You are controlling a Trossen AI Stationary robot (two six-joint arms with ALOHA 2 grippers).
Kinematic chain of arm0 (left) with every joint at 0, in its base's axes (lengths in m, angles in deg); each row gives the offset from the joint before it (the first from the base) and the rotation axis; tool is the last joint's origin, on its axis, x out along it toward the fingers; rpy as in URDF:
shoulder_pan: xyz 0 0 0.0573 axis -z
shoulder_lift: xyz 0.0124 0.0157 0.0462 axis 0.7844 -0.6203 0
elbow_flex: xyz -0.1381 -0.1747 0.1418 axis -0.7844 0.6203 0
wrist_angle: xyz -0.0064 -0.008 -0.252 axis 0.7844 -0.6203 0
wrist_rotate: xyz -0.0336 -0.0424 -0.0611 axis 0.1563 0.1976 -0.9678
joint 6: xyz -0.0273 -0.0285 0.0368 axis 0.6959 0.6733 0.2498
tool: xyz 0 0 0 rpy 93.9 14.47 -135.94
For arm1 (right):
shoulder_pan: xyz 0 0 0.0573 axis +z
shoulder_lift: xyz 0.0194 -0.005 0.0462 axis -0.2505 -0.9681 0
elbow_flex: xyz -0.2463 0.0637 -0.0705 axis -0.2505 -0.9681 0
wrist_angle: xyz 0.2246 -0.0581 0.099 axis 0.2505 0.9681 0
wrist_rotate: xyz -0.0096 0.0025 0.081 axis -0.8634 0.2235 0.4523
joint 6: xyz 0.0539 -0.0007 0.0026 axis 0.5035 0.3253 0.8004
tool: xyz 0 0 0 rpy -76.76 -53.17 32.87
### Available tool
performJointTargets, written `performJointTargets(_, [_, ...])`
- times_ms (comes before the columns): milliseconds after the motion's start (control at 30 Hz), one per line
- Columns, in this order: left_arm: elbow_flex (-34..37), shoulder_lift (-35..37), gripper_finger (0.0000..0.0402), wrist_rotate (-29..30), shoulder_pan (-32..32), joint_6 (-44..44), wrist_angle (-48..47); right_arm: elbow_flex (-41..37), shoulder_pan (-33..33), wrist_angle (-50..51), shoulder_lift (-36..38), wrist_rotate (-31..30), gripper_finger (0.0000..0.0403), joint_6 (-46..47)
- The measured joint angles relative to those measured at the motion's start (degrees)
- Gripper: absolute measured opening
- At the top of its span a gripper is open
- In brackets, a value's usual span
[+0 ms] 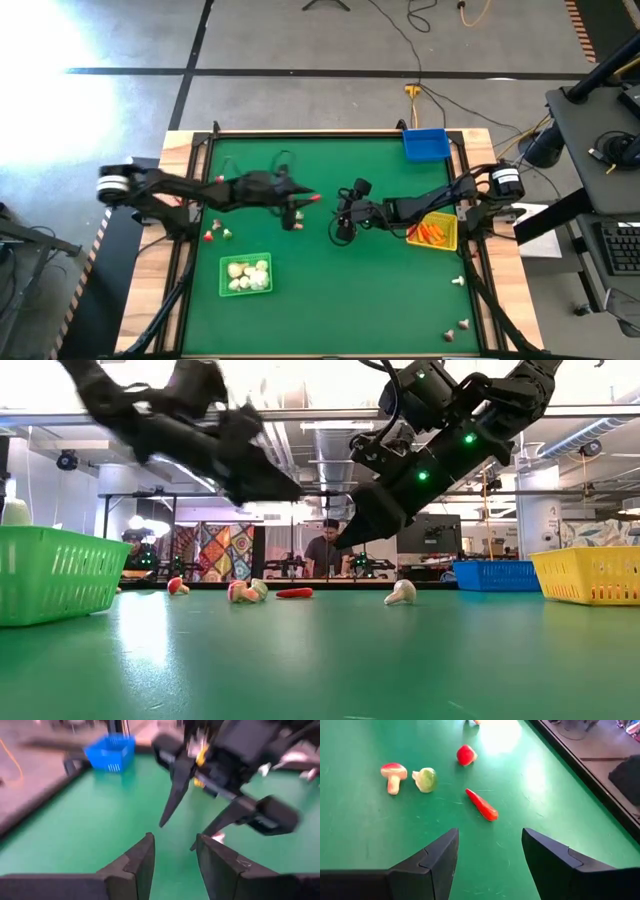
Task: Sort produce into baskets
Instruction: Put the red chili into the yellow bin
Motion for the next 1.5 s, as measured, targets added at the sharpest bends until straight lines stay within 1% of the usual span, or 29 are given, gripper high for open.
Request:
performJointTargets(167, [11.4, 8.2, 0.0127, 0.2, 0.0, -0.4, 11.9, -0.1, -0.3, -0.3, -0.8, 1.5, 0.0211, -0.6])
performJointTargets(233, [14.6, 10.3, 0.0127, 0.4, 0.0, -0.8, 15.3, -0.1, -0.8, -1.0, -1.1, 2.3, 0.0211, -0.6])
performJointTargets(300, [16.8, 12.0, 0.0127, 0.5, 0.0, -2.0, 17.1, -0.1, -1.6, -2.9, -1.4, 4.9, 0.0211, -0.9])
performJointTargets(367, [18.5, 13.4, 0.0127, 0.5, 0.0, -3.2, 17.4, -0.1, -2.9, -6.7, -2.1, 9.9, 0.0211, -3.9])
performJointTargets(467, [20.2, 14.3, 0.0127, 0.6, -0.1, -3.1, 17.4, -0.1, -5.7, -12.0, -3.9, 19.2, 0.0211, -9.4])
performJointTargets(567, [21.5, 14.3, 0.0127, 0.5, 0.0, -0.8, 17.4, -0.1, -9.8, -17.4, -6.3, 26.5, 0.0211, -9.1])
performJointTargets(667, [22.9, 14.2, 0.0127, 0.2, 0.0, -0.4, 17.3, -0.1, -14.0, -24.1, -9.9, 35.7, 0.0211, -6.0])
performJointTargets(700, [23.0, 14.2, 0.0127, 0.2, 0.0, -0.4, 17.3, -0.1, -15.0, -26.8, -11.4, 37.4, 0.0211, -5.4])
performJointTargets(800, [23.1, 14.4, 0.0127, -0.3, 0.0, -0.2, 17.2, -0.1, -17.1, -30.3, -14.4, 38.2, 0.0211, -7.3])
performJointTargets(900, [23.1, 14.0, 0.0127, -0.5, 0.0, -0.2, 16.5, 0.0, -18.1, -31.6, -15.8, 38.3, 0.0211, -11.3])
performJointTargets(1167, [23.1, 13.0, 0.0127, 0.2, 0.0, -2.7, 18.4, 2.1, -19.0, -32.1, -19.3, 38.8, 0.0193, -12.3])
performJointTargets(1300, [23.1, 13.1, 0.0127, 0.5, 0.0, -3.3, 20.6, 3.8, -19.3, -32.7, -21.9, 42.6, 0.0178, -11.4])
performJointTargets(1500, [23.1, 13.1, 0.0127, 0.5, 0.0, -3.7, 20.9, 8.2, -19.3, -32.4, -27.5, 43.6, 0.0157, -11.4])
